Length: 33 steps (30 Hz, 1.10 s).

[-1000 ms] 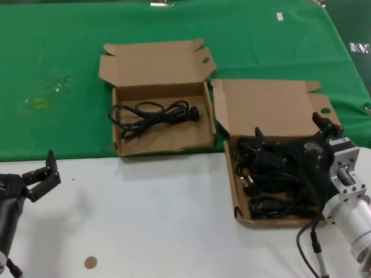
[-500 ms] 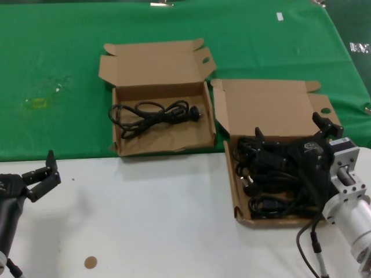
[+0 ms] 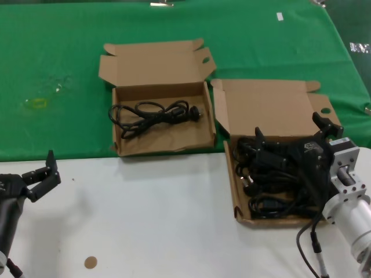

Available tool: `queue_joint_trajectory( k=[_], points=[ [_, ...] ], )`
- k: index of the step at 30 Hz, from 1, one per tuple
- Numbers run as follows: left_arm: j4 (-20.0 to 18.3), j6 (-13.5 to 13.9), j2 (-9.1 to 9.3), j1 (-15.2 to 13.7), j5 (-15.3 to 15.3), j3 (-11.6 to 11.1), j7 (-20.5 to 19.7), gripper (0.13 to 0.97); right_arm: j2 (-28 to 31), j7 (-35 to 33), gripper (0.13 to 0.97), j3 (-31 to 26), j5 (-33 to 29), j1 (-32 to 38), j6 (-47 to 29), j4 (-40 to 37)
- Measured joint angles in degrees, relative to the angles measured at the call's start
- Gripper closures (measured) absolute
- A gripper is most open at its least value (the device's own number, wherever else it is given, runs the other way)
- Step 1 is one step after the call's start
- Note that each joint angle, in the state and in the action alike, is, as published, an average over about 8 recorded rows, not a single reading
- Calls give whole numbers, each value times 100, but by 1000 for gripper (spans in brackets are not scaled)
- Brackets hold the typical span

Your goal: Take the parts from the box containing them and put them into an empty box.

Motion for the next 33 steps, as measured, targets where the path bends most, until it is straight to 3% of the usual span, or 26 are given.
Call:
queue_joint_trajectory(
  k=[33],
  points=[
    [0, 0, 0, 0, 0, 0, 0, 132, 0, 0, 129, 0, 0, 0, 0, 0]
  ],
)
